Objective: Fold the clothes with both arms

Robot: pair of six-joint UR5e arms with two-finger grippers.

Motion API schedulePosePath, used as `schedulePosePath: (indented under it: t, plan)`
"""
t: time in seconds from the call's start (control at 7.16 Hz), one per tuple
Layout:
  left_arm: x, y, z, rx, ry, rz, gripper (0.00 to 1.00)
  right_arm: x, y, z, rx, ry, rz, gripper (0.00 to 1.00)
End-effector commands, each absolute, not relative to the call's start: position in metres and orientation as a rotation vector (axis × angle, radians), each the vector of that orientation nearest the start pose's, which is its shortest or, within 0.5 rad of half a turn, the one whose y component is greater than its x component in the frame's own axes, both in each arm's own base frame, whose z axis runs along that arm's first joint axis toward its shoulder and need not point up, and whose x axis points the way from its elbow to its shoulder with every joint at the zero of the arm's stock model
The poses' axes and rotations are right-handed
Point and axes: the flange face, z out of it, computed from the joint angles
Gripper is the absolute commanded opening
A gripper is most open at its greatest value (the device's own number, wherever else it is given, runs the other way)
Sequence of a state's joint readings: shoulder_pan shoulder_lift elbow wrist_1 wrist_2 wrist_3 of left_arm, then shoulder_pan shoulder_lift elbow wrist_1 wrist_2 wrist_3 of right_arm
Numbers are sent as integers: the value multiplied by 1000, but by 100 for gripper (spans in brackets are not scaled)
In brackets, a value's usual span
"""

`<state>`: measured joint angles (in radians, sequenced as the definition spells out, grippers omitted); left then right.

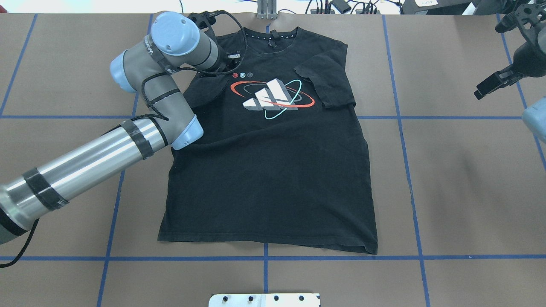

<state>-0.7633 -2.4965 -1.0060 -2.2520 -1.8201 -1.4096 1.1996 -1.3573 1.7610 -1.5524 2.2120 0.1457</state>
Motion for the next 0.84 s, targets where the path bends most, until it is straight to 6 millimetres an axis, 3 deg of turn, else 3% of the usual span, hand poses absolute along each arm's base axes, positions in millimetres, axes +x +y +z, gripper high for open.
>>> schedulePosePath:
  t: [0.0, 0.56, 0.7]
  plan:
    - [541, -674, 245, 277, 1003, -481, 0, -140, -562, 457, 232, -718, -349, 100]
    - [547, -681, 229, 255, 1018, -567, 0, -141, -562, 457, 231, -718, -351, 100]
    - [547, -681, 228, 260, 1021, -557, 71, -142, -563, 459, 225, -718, -347, 100]
